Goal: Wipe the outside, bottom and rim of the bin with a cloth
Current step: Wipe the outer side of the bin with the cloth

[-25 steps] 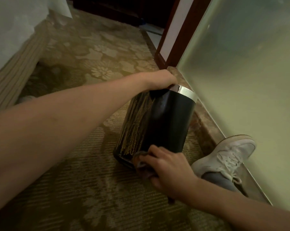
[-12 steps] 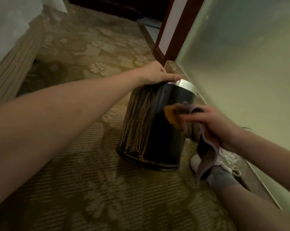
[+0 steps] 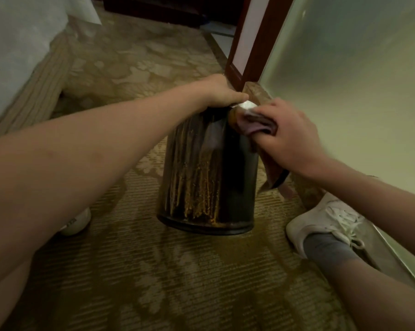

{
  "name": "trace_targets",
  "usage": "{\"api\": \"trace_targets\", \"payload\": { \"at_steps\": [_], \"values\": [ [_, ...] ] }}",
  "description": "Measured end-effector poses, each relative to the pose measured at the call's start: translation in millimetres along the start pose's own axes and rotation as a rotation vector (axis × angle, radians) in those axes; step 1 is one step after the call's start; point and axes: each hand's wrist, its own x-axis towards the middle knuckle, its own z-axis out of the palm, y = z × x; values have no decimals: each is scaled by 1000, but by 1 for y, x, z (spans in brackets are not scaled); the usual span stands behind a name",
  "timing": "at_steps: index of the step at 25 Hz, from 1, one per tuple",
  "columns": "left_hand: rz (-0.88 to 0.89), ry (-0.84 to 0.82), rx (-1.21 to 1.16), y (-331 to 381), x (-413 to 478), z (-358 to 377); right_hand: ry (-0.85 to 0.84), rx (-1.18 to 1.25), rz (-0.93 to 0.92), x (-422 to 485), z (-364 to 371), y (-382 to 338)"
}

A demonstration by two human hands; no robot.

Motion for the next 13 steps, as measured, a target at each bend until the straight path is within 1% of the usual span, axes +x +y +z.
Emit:
{"api": "trace_targets", "payload": {
  "at_steps": [3,5,8,11,13],
  "values": [
    [-18,-118,-101,7,2,-2,40,-108,47,24,6,1],
    [-36,-162,-144,7,2,-4,12,-125,27,27,12,2],
    [-71,-231,-165,1,5,-6,-127,-57,-73,3,16,-4],
    [-53,-234,-57,0,5,-12,-288,-56,-256,-62,32,-16],
    [-42,-246,-9,0,3,-15,-393,-56,-345,-104,42,-27]
  ]
}}
